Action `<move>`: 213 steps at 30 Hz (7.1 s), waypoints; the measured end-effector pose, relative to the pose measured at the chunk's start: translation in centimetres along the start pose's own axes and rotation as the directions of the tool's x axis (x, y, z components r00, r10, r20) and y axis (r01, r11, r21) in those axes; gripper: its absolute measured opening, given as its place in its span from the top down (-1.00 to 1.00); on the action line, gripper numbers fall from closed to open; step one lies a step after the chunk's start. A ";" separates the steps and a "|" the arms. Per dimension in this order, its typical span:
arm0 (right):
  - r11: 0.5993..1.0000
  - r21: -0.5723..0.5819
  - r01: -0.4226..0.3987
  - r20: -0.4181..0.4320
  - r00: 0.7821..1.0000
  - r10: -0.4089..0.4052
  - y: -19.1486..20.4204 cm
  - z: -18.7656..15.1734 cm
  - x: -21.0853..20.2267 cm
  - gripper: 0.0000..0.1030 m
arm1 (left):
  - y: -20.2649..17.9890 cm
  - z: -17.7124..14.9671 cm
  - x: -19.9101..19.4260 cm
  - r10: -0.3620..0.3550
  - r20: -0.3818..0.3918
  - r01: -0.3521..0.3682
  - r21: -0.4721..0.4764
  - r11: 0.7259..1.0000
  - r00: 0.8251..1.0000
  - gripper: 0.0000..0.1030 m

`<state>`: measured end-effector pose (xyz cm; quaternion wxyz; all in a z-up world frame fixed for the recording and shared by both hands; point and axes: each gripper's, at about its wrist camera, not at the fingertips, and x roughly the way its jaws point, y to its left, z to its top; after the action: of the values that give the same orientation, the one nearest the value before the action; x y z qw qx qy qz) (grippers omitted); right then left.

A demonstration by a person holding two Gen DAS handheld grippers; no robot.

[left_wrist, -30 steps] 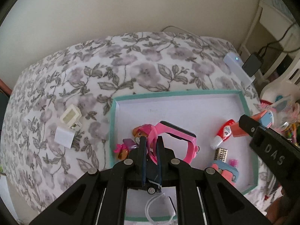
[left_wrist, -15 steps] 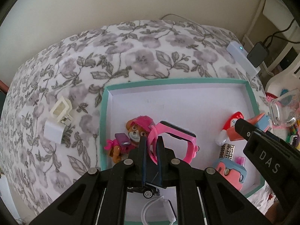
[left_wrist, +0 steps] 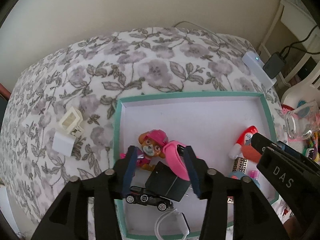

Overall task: Organize rigid objects
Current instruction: 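Open the left tool to drop the pink band while the right tool releases the block, then move the left tool to the white charger brick while the right tool approaches the white cable clip, then grasp the white charger brick with the left tool while the right tool grasps the white clip, then carry the charger brick over the tray with the left tool while the right tool carries the clip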

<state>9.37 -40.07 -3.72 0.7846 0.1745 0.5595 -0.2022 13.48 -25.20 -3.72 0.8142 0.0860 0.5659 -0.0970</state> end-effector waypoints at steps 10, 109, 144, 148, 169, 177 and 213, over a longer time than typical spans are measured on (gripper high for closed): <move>1.000 0.012 -0.005 0.058 0.998 0.004 -0.4 0.7 -2.4 -0.46 | 1.7 1.0 -2.3 0.001 0.045 0.002 -0.047 0.999 0.999 -0.72; 0.924 -0.375 -0.071 0.035 0.995 0.091 21.0 -2.4 4.4 -1.00 | 22.5 1.1 7.6 -0.054 -0.155 -0.032 -0.506 0.862 0.986 -0.34; 0.942 -0.317 -0.111 0.051 0.990 0.134 20.7 -1.8 3.9 -1.00 | 24.3 -0.9 7.6 -0.172 -0.224 0.068 -0.406 0.912 0.959 -0.20; 0.950 -0.293 -0.108 0.049 0.991 0.128 20.0 -1.5 3.9 -1.00 | 23.3 -1.1 7.9 -0.163 -0.247 0.066 -0.359 0.931 0.955 -0.21; 0.916 -0.369 -0.157 0.031 0.983 0.180 23.4 -2.7 4.1 -1.00 | 24.8 -2.1 8.8 -0.091 -0.276 -0.014 -0.355 0.935 0.957 -0.20; 0.890 -0.418 -0.184 0.022 0.977 0.212 25.8 -3.4 3.9 -1.00 | 31.0 -3.1 8.6 -0.022 -0.276 -0.129 -0.519 0.845 0.961 -0.20; 0.827 -0.548 -0.129 -0.007 0.989 0.150 32.4 -6.1 7.8 -0.11 | 35.5 -4.2 10.7 0.104 -0.293 -0.263 -0.579 0.772 0.950 -0.16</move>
<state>23.34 -10.18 -11.50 0.8244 -0.0199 0.5653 0.0206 22.42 9.53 -14.08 0.7274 -0.1152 0.6512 0.1830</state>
